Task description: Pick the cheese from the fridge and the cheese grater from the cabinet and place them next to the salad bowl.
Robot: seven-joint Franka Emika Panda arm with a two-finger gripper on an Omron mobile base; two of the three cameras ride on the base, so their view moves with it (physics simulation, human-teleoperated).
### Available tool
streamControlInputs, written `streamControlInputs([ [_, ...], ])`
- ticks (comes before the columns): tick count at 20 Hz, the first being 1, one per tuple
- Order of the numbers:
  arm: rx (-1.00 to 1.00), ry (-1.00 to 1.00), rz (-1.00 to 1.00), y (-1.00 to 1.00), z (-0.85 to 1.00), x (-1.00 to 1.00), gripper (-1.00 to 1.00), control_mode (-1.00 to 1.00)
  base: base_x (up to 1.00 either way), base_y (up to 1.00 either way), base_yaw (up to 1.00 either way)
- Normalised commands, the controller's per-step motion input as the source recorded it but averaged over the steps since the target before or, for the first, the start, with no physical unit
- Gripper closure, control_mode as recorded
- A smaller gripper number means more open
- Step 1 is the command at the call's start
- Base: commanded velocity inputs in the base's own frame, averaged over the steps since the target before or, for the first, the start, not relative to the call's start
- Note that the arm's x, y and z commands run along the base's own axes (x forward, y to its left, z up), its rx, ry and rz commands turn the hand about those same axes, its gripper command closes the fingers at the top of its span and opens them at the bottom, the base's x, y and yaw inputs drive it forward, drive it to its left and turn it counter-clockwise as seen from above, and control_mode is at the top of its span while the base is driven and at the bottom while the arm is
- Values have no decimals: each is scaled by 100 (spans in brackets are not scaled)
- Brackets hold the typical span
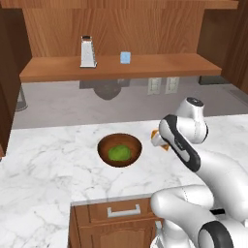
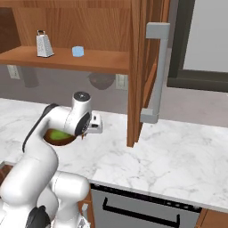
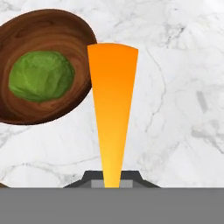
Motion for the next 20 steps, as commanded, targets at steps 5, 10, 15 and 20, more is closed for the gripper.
streamControlInputs([
  [5,0,0,0,11,-32,37,100,-100,0,0,0],
  [10,0,0,0,15,-26,39,100,-100,0,0,0],
  [15,0,0,0,4,-19,34,100,-100,0,0,0],
  [20,0,0,0,0,-15,22,100,-100,0,0,0],
])
